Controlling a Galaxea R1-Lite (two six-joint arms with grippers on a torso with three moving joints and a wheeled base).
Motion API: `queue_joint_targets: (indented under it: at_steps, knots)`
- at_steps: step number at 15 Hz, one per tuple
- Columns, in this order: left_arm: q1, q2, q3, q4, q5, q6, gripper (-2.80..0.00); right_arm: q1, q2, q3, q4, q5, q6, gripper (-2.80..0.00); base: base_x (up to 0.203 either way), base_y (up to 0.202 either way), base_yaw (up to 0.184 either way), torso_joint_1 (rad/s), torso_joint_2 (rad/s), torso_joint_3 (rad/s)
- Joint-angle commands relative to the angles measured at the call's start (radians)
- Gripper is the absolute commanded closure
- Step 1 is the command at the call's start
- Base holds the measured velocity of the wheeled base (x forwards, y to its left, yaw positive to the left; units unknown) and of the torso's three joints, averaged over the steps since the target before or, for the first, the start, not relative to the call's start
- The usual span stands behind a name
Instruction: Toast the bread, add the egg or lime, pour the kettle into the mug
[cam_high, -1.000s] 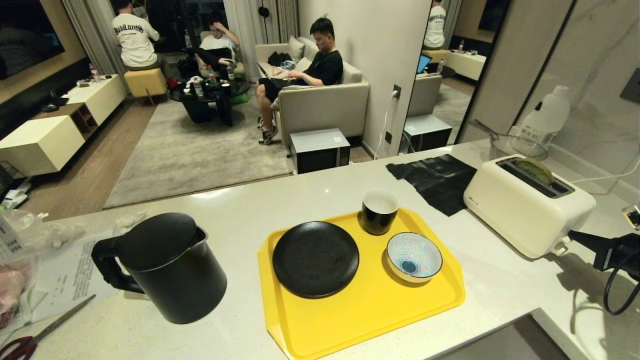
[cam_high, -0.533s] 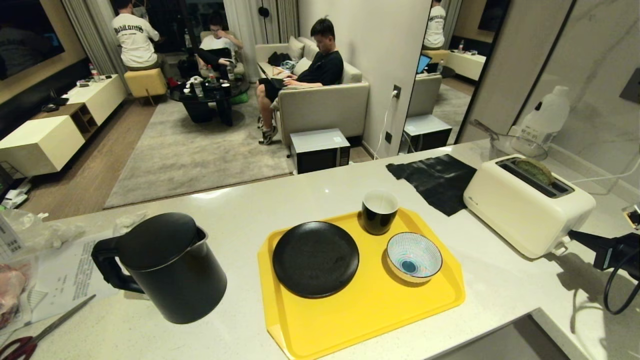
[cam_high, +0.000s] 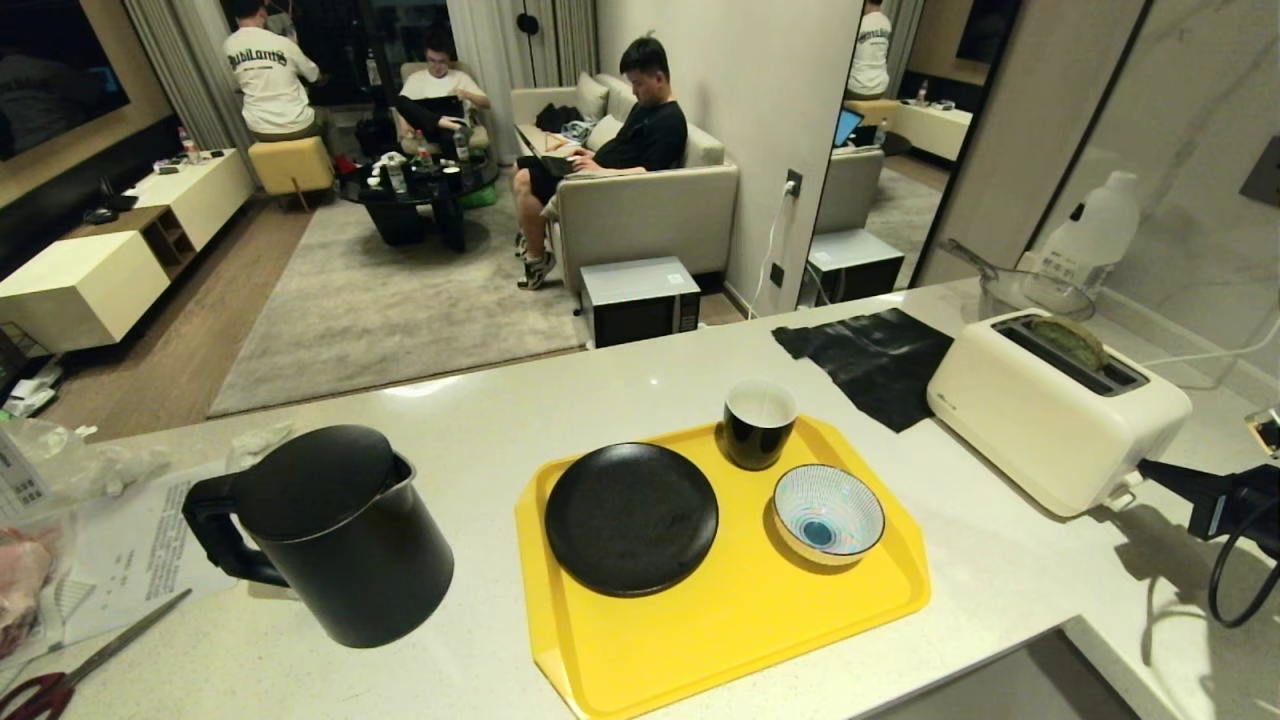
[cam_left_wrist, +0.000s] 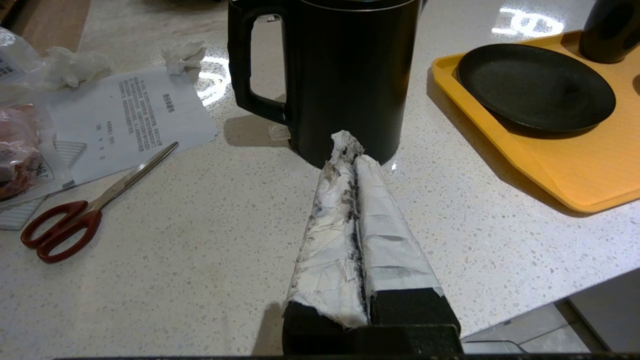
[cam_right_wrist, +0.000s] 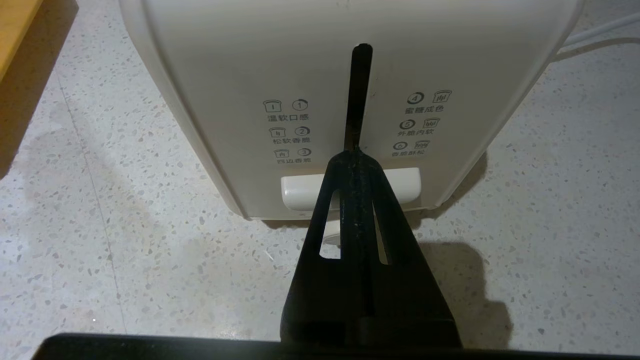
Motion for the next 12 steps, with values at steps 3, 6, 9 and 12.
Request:
queue_joint_targets:
  at_steps: [3, 6, 9, 12]
  knots:
    - [0.000, -0.003, 0.000, 0.000, 0.000, 0.001, 0.00, 0.001, 0.003, -0.003, -0.006, 0.007, -0.001, 0.00, 0.000, 0.000, 0.000, 0.000, 0.00, 0.000]
    - [0.000, -0.003, 0.000, 0.000, 0.000, 0.001, 0.00, 0.001, -0.002, -0.010, -0.006, 0.007, 0.002, 0.00, 0.000, 0.000, 0.000, 0.000, 0.00, 0.000]
    - [0.000, -0.003, 0.000, 0.000, 0.000, 0.000, 0.00, 0.001, -0.017, -0.030, -0.006, 0.007, 0.009, 0.00, 0.000, 0.000, 0.000, 0.000, 0.00, 0.000]
    - [0.000, -0.003, 0.000, 0.000, 0.000, -0.001, 0.00, -0.002, -0.039, -0.040, -0.006, 0.007, 0.026, 0.00, 0.000, 0.000, 0.000, 0.000, 0.00, 0.000]
